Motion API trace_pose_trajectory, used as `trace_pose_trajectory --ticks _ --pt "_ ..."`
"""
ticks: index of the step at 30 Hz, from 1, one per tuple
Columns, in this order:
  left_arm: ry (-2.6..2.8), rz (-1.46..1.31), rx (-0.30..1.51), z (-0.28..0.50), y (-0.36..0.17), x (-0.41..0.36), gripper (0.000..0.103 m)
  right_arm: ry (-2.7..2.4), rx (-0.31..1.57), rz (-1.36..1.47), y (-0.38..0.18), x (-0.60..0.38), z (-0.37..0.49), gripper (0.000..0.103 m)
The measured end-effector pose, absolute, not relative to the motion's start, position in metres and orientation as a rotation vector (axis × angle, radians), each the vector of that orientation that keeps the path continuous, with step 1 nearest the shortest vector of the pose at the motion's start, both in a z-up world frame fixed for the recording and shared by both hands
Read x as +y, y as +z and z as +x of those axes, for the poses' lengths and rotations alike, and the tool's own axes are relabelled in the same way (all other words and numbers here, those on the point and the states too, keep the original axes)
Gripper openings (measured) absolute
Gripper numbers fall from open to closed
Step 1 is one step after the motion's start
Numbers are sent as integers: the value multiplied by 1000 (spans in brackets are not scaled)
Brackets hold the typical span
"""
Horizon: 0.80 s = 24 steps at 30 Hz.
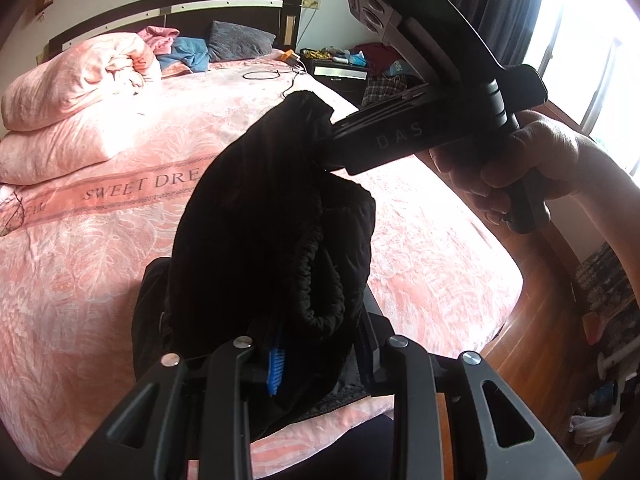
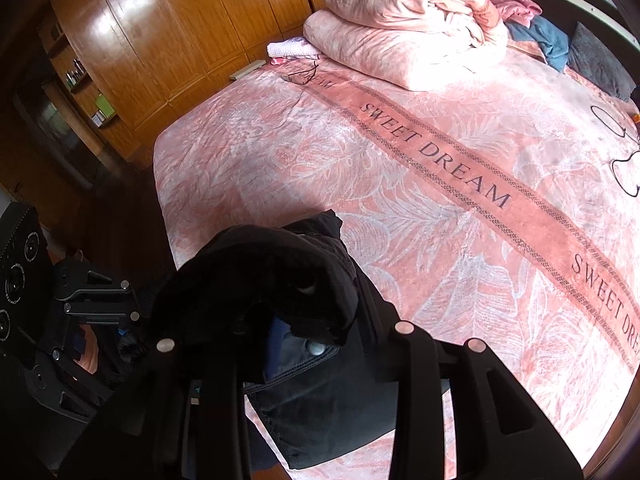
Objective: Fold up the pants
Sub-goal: 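Lift the folded pants off the bed with both grippers and hold them up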
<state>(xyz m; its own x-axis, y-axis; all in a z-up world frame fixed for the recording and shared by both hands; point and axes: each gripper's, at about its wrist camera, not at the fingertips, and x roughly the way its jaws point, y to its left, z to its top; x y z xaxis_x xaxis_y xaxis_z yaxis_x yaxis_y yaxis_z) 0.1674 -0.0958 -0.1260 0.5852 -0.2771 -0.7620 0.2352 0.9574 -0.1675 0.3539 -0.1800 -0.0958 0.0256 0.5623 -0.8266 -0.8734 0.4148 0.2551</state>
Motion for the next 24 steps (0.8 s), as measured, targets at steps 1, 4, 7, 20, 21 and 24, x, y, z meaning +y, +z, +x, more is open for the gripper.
trace_pose_trajectory --ticks 1,4,7,20,21,24 --pt "-301 -47 901 169 -128 -98 29 1148 1052 -366 -97 -182 354 32" --pt "-309 -31 914 172 -133 -104 29 1145 1058 -361 -104 -188 356 32" --pt "-316 -16 925 174 -139 -111 29 1142 1066 -354 -110 -195 358 32" --pt "-335 43 990 187 -168 -144 29 1130 1101 -310 -147 -225 368 33" --pt "-335 48 996 189 -171 -146 29 1130 1104 -306 -150 -228 369 33" --pt "-339 60 1014 192 -179 -153 29 1125 1115 -295 -159 -233 371 33"
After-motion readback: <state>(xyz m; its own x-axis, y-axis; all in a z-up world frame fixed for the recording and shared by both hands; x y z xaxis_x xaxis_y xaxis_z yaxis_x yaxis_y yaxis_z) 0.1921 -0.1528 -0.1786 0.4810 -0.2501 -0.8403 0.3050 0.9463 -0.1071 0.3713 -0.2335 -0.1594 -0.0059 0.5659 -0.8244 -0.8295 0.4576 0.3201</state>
